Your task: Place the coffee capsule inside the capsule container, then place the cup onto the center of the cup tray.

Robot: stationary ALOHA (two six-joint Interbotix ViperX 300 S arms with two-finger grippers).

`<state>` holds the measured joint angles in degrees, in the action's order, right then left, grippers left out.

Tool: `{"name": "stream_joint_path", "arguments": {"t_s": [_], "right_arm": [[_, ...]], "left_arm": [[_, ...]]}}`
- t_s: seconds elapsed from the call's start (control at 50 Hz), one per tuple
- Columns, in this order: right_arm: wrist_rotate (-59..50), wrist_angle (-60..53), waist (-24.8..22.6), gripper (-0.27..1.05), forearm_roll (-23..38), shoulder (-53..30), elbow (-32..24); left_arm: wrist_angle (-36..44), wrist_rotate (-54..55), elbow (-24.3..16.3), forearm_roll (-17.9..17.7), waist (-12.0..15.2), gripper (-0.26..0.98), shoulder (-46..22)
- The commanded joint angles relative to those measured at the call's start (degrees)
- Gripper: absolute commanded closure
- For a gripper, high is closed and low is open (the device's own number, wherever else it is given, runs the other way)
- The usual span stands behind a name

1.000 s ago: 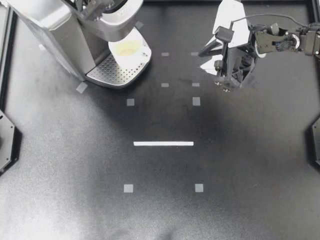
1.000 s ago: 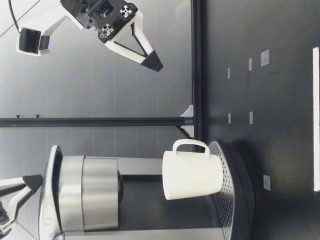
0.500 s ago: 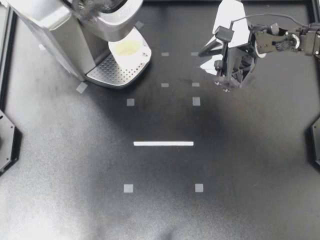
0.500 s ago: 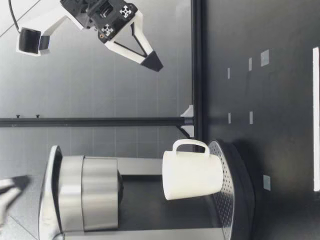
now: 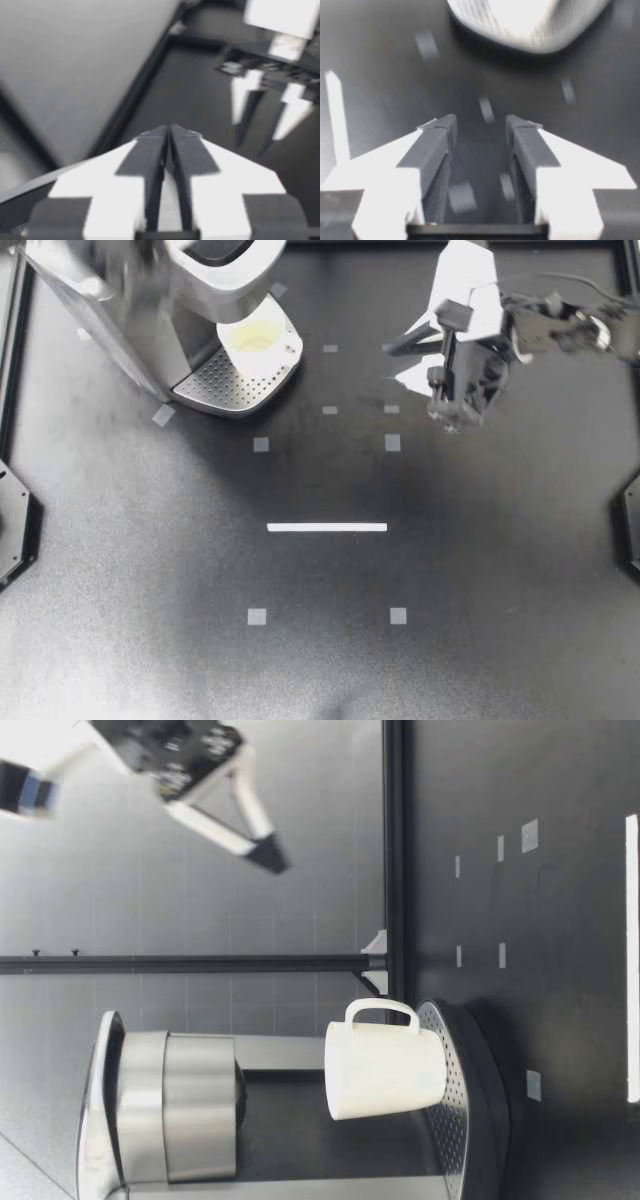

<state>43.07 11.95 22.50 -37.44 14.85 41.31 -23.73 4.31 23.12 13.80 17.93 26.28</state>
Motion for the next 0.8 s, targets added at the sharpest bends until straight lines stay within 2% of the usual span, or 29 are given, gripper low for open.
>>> {"name": "stream_joint_path", "arguments": {"t_s": [0.0, 0.18, 0.32, 0.44, 0.6, 0.78], "right_arm": [[0.09, -4.22, -2.9, 0.36, -1.76, 4.04, 0.26], [-0.26, -12.39, -10.81, 0.41, -6.15, 9.58, 2.99], [-0.62, -18.02, -16.79, 0.41, -8.26, 12.66, 3.52], [-1.14, -22.85, -21.36, 0.43, -8.61, 14.68, 4.48], [-2.11, -27.95, -24.26, 0.5, -8.44, 16.0, 5.62], [-2.99, -30.23, -24.35, 0.59, -7.82, 18.28, 5.98]], "left_arm": [[7.21, -0.26, 3.25, 0.0, -2.55, 0.55, 2.55], [18.37, 0.7, 10.46, -0.09, -5.89, 0.55, 5.54], [23.64, 1.14, 13.36, -0.18, -8.35, 0.55, 6.42], [28.3, 1.23, 15.73, -0.18, -8.96, 0.55, 6.86], [33.31, 2.46, 18.02, -0.18, -9.05, 0.55, 7.03], [37.27, 4.22, 20.48, -0.18, -9.05, 0.55, 7.47]]}}
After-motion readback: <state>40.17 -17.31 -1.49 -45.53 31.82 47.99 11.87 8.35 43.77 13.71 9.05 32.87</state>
